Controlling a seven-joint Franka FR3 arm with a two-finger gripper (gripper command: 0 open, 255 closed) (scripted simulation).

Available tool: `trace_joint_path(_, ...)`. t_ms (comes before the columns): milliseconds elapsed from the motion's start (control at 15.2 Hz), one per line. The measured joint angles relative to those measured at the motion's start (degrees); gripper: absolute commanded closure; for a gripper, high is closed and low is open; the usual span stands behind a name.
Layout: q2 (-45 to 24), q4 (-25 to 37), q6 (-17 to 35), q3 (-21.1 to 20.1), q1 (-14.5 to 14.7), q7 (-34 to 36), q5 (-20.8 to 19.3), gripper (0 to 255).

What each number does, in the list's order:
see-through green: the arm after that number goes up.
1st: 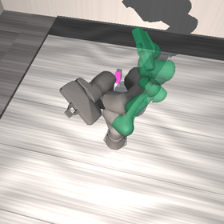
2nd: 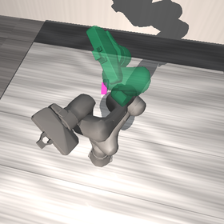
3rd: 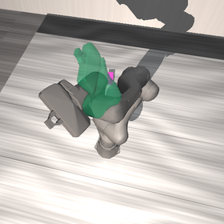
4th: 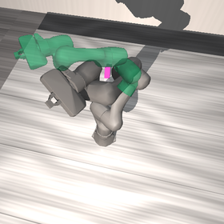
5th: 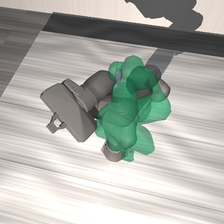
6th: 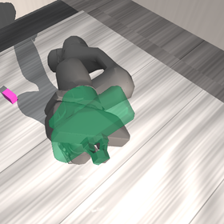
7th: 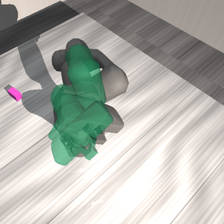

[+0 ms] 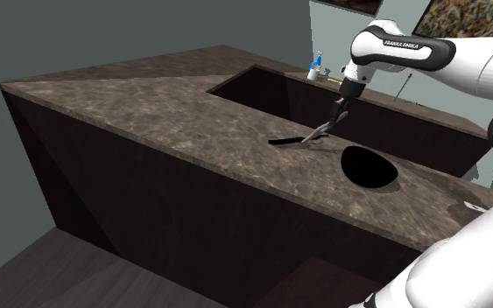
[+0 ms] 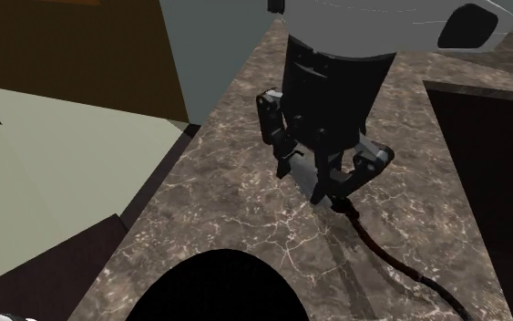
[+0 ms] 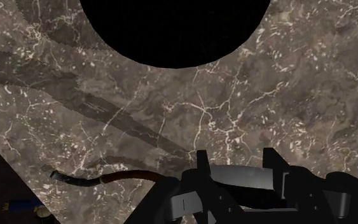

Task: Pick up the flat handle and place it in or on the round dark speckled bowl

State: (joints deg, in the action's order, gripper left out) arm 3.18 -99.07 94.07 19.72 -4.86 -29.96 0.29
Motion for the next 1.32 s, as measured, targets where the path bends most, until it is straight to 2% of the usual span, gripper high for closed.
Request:
trace_joint_path(462, 11.2, -10.5, 0.0, 2.1, -2.7, -3.6, -4.4, 255)
trace_joint_path(1056, 25.3, -20.9, -2.5, 5.6, -7.8, -9.9, -11.1, 255)
trace_joint_path(1320, 27.1, -24.4, -0.6, 6.4, -8.7, -10.7, -12.2, 255)
